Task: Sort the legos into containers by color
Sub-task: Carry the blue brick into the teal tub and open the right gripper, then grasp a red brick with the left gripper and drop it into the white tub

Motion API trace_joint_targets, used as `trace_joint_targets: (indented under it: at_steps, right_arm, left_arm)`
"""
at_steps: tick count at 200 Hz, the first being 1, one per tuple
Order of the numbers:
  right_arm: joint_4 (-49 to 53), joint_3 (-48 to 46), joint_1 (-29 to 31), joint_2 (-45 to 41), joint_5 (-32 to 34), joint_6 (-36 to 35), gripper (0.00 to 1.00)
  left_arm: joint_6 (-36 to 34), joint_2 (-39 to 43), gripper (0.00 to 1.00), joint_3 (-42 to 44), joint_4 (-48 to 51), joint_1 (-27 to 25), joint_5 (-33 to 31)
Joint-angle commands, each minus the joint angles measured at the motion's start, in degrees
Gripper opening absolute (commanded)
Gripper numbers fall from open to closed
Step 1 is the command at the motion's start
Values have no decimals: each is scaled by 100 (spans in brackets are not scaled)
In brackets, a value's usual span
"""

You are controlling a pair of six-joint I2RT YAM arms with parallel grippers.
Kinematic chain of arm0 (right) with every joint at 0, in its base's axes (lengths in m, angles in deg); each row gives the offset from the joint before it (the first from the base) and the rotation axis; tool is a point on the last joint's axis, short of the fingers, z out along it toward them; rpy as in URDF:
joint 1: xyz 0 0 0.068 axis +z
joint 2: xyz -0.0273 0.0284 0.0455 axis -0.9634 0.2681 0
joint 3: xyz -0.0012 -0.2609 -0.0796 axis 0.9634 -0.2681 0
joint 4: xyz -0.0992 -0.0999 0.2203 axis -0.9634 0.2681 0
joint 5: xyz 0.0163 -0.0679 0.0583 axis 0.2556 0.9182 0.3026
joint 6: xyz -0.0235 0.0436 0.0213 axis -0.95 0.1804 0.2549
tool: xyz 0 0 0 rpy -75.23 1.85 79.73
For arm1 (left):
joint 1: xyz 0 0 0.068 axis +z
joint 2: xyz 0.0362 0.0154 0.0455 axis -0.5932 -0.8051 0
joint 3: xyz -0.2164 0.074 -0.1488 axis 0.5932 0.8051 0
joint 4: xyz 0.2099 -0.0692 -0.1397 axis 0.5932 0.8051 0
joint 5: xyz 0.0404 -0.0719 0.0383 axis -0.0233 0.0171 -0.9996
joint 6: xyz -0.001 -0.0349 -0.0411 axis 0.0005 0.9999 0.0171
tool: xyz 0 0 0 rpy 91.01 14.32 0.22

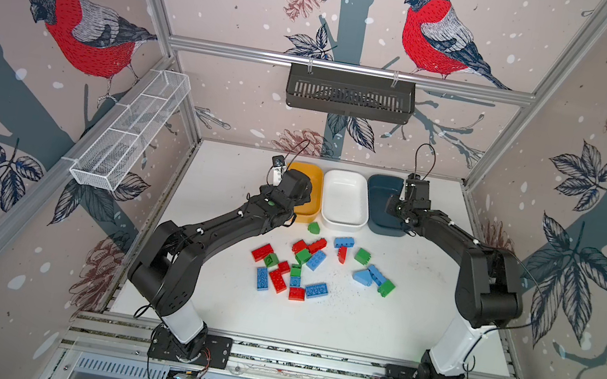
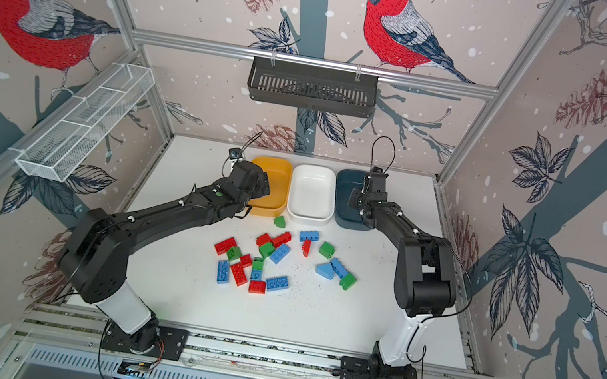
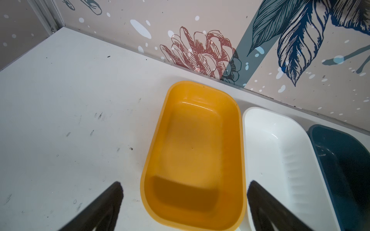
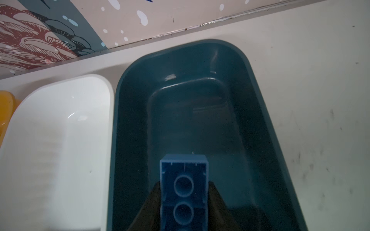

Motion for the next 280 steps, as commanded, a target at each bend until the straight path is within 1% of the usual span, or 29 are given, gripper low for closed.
trace_joint_targets:
  at_steps: [1,9,22,26,37,46,80,101,114,118,127,129,139,151,163,179,205,216,232,242,261,280]
  right_arm:
    - [524,601,19,459,27,-107,33]
    - [617,791,30,571,-22,-69,36]
    - [688,952,60,611,-1,6,45]
    - [691,965,66,593,7,19,47]
    - [658,923,100,480,15,18,53]
    - [599,828,145,329,37,18,57]
    - [429,222,255,-431,182,114,68]
    - [150,-367,274,-1095,169,251,74]
    - [-126,-783,274,-1562,108,291,78]
    - [-207,-921,273,-1702,96,311,81]
    - [-408,-1202,265,-2011,131,349,98]
    - [-457,-1269,261,-2080,140,353,100]
    - [-657,-1592,261,-2409,229,418,100]
    - [-878,-1942,256,-2786,357,505,100]
    - [-1082,-2270,254,-3141,649,667,100]
    - [-1254,-2623,273,-3530,1079,828,100]
    - [-1047,-2837,216,-3999,1450,1038,100]
    - [-993,-2891,144,-4113,1474,1087,99]
    - [-1030,-3041,-23,-4323,1277,1158,99]
    - [-1061,-3145,-100,-4456,1225,1239,99]
    - [-1197,-3360,-219,-4672,1204,1382,99]
    - [-1353,-3497,-353,-4777,932,1362,100]
  left_arm:
    - [-254,54,97,119,-176,25,560]
    - [-291,59,97,169,-200,26,743]
    - [-327,48,97,192,-127,31,996]
    - [-321,44,97,182,-65,30,1079]
    - [-572,19,97,151,63,19,1371]
    - [-591,-13,97,154,132,13,1440]
    - [-630,-118,96,244,349,-54,1677]
    - [-1103,-230,93,296,311,-223,2000]
    - [-1415,-394,89,167,494,-352,2100]
    - [-1490,-454,88,107,587,-393,2102]
    - [-1680,-583,85,-16,787,-489,2123]
    - [-1733,-603,84,-33,833,-513,2142]
    - [-2002,-737,81,-140,1007,-667,2204]
    - [-2282,-913,76,-285,1222,-888,2105]
    - [-2526,-1128,70,-459,1425,-1075,1984]
    - [-2667,-1436,62,-699,1667,-1199,1884]
    - [-2778,-1831,61,-998,1862,-1230,2119]
    - [-2788,-1961,60,-1101,1907,-1231,2089]
    - [-2779,-2109,52,-1210,1928,-1231,2019]
    - [-2779,-2179,49,-1257,1961,-1231,2058]
    - [-2771,-2246,47,-1258,1948,-1231,2199]
    - [-2736,-2306,44,-1204,1922,-1231,2240]
